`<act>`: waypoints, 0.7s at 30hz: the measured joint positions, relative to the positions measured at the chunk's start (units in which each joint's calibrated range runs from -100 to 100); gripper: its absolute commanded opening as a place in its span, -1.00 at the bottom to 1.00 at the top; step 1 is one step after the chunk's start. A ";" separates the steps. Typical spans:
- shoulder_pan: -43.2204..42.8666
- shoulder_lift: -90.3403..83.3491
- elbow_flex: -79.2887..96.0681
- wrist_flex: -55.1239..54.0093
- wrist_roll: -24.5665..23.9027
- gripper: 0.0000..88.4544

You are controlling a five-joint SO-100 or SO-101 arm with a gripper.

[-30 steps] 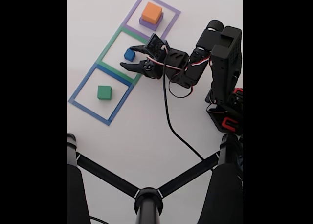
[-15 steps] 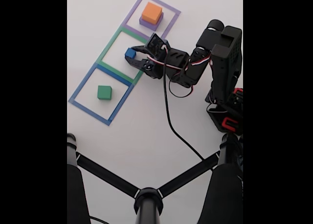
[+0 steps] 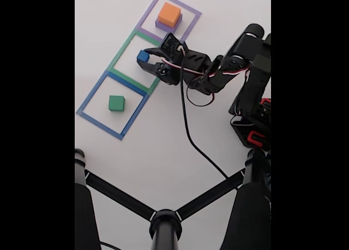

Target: Tower of hanoi

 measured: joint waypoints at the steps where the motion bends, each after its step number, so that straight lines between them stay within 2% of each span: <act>1: 0.00 -2.62 0.17 2.09 0.00 -0.91; 6: -0.08 -17.98 0.35 18.22 0.00 -0.91; 13: -0.25 -38.58 -10.62 58.27 0.00 -0.91; 17: -1.72 -43.48 -23.32 81.62 0.00 -0.91; 21: -4.01 -45.50 -36.03 99.60 0.00 -0.90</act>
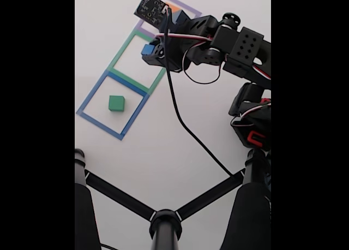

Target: Tower of hanoi

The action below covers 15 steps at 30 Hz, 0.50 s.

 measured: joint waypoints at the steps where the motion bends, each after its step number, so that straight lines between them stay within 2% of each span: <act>1: -0.16 -0.08 -2.87 3.53 0.00 -0.90; 5: -2.95 -0.59 -14.71 16.21 0.00 -0.90; 8: -4.09 -0.76 -22.63 23.52 -2.56 -0.90; 11: -6.30 -2.11 -27.94 28.73 -4.73 -0.89; 15: -6.22 -4.90 -30.29 32.02 -5.12 -0.89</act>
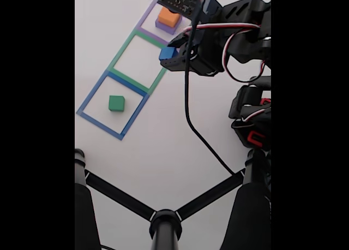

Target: Tower of hanoi

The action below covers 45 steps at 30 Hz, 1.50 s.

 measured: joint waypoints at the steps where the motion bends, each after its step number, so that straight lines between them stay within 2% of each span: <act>1: 0.00 -0.59 -0.09 0.48 0.00 -0.89; 6: -0.74 -2.11 -0.26 1.93 2.76 -0.89; 9: -1.23 -2.36 1.04 1.77 2.36 -0.89; 14: -4.01 -4.39 12.45 -5.94 4.53 -0.89; 21: -5.81 -7.85 39.43 -29.53 4.93 -0.89; 28: -5.81 -5.83 60.14 -58.43 4.53 -0.89; 36: -7.20 3.63 68.84 -84.27 4.53 -0.89; 45: -8.19 20.09 69.89 -104.49 4.53 -0.88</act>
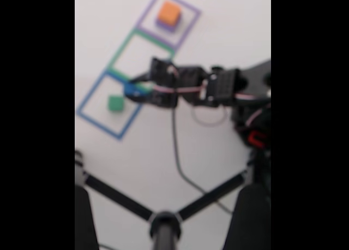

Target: Tower of hanoi

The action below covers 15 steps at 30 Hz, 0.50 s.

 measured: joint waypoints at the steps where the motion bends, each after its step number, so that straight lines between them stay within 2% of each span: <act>1: -0.16 2.11 0.00 -1.77 0.00 -0.88; 8: -0.65 13.68 -2.09 -10.75 0.00 -0.88; 15: -1.23 20.77 -7.48 -13.88 0.59 -0.88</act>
